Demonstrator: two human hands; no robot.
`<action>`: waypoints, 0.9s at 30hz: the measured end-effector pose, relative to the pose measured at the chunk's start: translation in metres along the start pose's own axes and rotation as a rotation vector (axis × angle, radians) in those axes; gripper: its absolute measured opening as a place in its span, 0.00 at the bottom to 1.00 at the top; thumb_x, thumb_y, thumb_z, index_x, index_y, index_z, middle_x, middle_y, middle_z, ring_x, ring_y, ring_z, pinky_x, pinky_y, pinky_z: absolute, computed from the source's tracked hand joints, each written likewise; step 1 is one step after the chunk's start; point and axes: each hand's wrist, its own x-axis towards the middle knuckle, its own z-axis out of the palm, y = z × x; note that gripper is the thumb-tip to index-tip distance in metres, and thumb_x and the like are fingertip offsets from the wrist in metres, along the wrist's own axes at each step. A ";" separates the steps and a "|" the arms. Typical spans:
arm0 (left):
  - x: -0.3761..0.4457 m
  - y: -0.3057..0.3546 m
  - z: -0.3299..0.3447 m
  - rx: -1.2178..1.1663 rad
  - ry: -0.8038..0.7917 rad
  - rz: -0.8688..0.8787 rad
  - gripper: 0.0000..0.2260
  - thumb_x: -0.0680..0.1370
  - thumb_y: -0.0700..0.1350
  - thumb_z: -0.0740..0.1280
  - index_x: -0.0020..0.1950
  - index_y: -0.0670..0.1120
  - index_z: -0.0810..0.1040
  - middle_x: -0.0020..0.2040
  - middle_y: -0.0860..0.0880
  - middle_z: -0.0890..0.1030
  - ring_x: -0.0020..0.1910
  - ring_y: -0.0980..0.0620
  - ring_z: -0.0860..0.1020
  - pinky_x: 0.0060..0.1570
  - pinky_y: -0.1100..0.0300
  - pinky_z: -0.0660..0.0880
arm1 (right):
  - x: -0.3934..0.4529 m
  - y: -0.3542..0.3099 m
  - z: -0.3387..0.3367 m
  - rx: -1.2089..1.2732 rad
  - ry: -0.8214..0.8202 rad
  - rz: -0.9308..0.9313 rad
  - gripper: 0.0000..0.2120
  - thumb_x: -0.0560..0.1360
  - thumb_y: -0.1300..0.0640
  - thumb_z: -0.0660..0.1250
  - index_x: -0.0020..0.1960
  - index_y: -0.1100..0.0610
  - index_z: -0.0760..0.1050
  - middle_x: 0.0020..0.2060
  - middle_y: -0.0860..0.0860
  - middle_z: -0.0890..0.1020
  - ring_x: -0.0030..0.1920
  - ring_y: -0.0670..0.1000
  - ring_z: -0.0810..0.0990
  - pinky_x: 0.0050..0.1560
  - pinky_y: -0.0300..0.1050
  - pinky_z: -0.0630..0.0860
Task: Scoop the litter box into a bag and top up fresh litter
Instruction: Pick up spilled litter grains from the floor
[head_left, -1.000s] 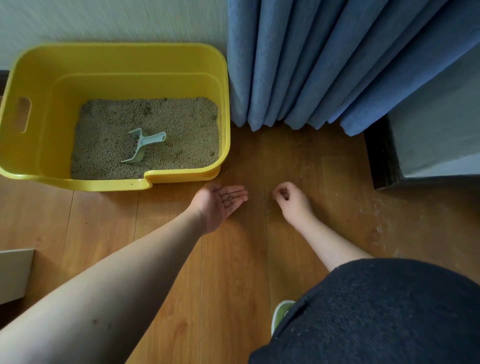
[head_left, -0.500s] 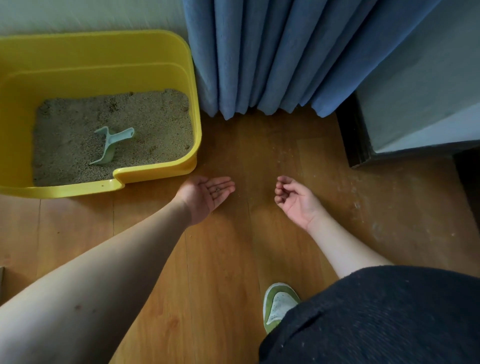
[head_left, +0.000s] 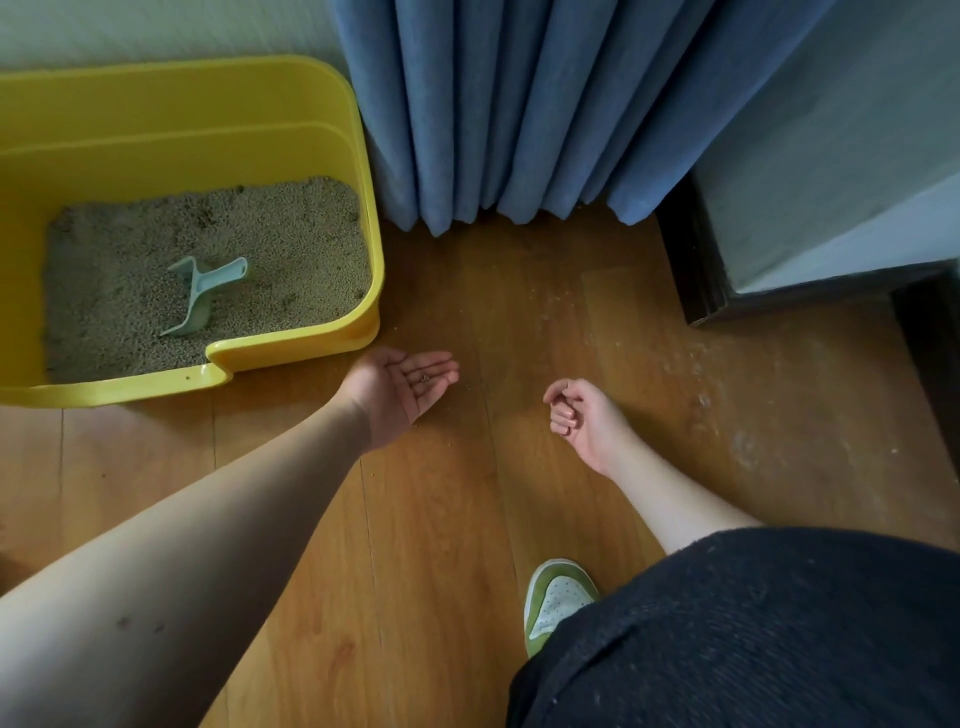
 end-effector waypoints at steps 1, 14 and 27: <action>-0.001 0.000 -0.001 0.001 -0.001 0.003 0.23 0.82 0.44 0.47 0.53 0.34 0.79 0.49 0.38 0.85 0.46 0.44 0.85 0.53 0.57 0.78 | 0.001 -0.001 0.005 -0.239 0.027 -0.052 0.15 0.80 0.55 0.56 0.42 0.57 0.77 0.31 0.48 0.73 0.32 0.46 0.69 0.37 0.40 0.67; -0.015 -0.006 -0.017 0.075 0.041 -0.014 0.23 0.81 0.43 0.47 0.53 0.32 0.79 0.49 0.36 0.84 0.45 0.44 0.84 0.51 0.58 0.79 | 0.035 0.013 0.049 -1.200 0.081 -0.531 0.10 0.76 0.53 0.68 0.56 0.53 0.76 0.40 0.53 0.82 0.36 0.47 0.73 0.38 0.39 0.67; -0.011 -0.001 -0.021 0.049 0.037 -0.018 0.23 0.81 0.43 0.47 0.53 0.33 0.79 0.47 0.36 0.84 0.44 0.44 0.85 0.49 0.59 0.80 | 0.042 0.011 0.055 -1.202 0.122 -0.468 0.05 0.78 0.53 0.65 0.51 0.53 0.77 0.46 0.49 0.80 0.45 0.51 0.79 0.39 0.40 0.69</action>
